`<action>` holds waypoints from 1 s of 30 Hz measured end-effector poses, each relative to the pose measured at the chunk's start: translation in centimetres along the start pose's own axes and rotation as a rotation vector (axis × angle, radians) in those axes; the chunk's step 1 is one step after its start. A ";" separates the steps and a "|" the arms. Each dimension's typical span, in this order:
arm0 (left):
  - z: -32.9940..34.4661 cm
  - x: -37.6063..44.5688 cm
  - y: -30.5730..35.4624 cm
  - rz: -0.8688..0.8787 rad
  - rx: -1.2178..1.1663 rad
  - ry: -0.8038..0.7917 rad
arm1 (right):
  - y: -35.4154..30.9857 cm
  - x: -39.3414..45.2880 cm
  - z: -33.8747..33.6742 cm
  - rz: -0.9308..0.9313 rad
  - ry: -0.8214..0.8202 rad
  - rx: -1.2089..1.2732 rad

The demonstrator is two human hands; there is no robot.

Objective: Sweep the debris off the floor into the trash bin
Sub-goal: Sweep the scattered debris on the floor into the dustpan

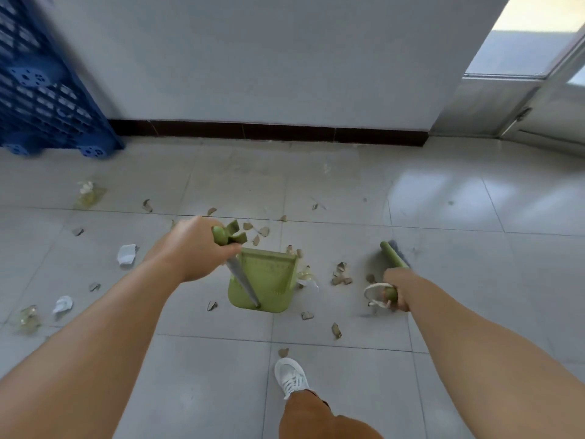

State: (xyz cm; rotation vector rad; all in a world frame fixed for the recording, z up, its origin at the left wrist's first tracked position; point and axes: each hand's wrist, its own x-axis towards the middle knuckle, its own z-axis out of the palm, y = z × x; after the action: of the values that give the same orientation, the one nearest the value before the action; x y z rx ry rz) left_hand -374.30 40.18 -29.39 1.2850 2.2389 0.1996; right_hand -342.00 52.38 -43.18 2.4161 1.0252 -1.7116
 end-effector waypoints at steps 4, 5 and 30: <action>-1.7 2.1 -1.4 -0.003 0.021 -0.038 | -1.0 -0.9 5.4 0.109 -0.111 0.157; -2.2 2.7 -2.0 -0.006 0.022 -0.044 | -1.8 -1.2 7.3 0.128 -0.135 0.187; -11.3 -1.1 -26.9 0.063 0.124 -0.046 | -6.4 -19.4 36.3 -0.031 -0.290 0.379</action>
State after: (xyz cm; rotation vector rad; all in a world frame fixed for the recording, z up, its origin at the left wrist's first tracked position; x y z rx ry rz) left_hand -400.08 26.44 -29.76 1.4118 2.2033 0.0537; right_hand -379.43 34.47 -39.16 2.2417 0.7613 -2.3647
